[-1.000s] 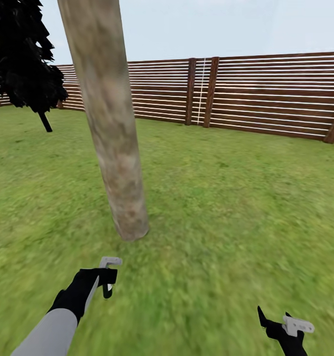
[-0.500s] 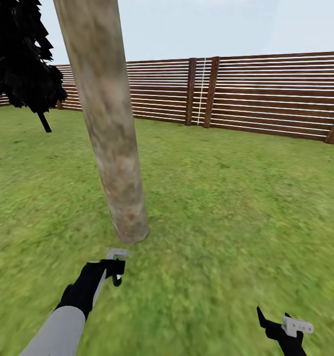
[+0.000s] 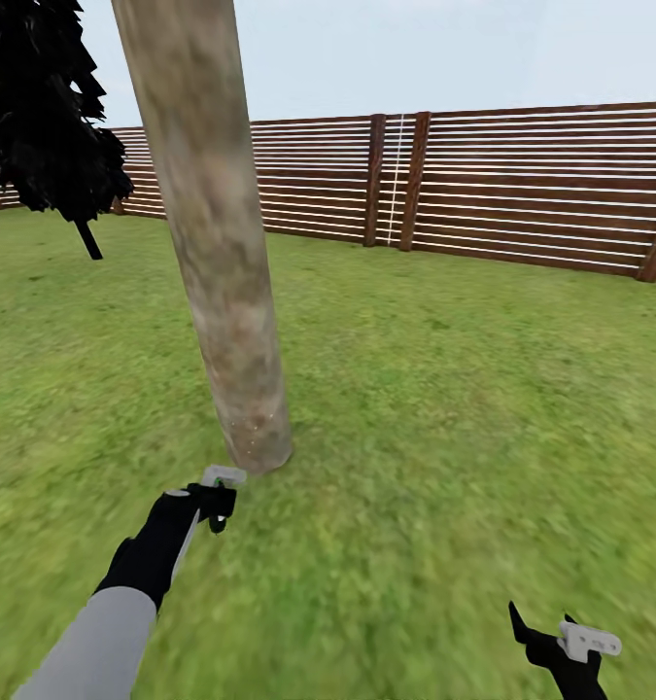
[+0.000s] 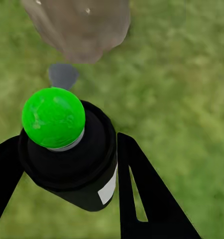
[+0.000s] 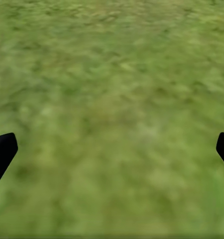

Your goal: In the garden, pick up the pesticide atomizer on the floor and spray pesticide onto both trees until each tree trunk is fully covered.

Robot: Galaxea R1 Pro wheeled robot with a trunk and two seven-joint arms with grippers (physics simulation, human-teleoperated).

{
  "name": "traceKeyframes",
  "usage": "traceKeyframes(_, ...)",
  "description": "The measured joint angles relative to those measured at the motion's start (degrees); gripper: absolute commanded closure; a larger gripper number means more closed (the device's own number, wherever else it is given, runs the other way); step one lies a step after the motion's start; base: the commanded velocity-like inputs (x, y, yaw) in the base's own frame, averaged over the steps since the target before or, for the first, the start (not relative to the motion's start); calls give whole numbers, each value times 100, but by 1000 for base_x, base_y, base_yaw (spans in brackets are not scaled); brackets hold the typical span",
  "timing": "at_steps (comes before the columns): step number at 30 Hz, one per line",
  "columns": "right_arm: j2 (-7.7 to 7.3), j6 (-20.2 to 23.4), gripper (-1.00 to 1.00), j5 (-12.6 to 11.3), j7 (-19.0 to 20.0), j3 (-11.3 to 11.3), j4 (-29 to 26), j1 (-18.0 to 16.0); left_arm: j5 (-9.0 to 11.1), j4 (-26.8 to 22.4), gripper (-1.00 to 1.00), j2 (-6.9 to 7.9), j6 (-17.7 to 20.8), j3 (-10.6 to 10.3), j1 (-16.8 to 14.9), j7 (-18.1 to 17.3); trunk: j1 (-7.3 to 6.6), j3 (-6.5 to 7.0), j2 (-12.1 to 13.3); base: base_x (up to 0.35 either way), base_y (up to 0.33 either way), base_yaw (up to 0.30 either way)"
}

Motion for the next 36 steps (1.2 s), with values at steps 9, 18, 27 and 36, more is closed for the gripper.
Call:
traceKeyframes(9,-9,4,-100,7,-1,0,0,0,35,32,100,-316,390,-50,-284,-2,0,0,0,0,0,0)
traceKeyframes(18,-9,4,-100,6,1,0,0,0,59,-126,100,193,883,151,-328,6,0,0,0,0,0,0)
traceKeyframes(27,-8,4,-100,7,0,0,0,26,-106,-955,100,37,1372,15,-333,26,0,0,0,-110,0,0)
traceKeyframes(36,-8,4,-100,7,1,0,0,27,88,-1218,100,-346,2045,-513,-457,15,0,0,0,65,8,0)
